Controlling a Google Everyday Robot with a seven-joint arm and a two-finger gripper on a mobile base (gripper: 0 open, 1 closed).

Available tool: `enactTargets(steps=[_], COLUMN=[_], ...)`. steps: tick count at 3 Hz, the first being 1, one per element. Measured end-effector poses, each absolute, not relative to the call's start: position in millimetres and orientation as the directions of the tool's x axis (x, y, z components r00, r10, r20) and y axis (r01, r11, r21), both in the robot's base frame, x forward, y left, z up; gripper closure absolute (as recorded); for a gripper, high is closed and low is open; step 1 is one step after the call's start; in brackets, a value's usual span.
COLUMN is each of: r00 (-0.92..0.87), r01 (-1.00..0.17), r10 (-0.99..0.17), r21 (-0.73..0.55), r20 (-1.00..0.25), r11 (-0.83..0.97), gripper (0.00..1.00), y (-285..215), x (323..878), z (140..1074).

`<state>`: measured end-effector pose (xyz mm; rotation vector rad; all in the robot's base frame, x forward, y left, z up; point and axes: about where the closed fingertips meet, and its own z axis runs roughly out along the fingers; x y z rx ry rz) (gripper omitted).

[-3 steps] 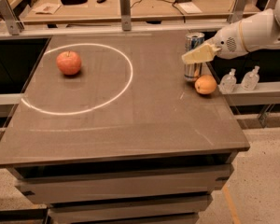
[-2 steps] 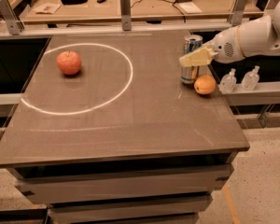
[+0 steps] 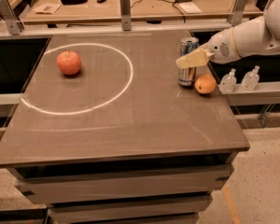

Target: Move redbull can near orange

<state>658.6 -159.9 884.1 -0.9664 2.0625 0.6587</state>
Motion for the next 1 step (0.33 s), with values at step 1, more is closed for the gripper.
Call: enactTargets(steps=[1], r00=[-0.437], r01=[-0.814], r10=[-0.426], r21=[0.147], r20=[-0.792], r11=[0.562], gripper=[0.13], y=[-156.2], x=[660.4], z=[885.0])
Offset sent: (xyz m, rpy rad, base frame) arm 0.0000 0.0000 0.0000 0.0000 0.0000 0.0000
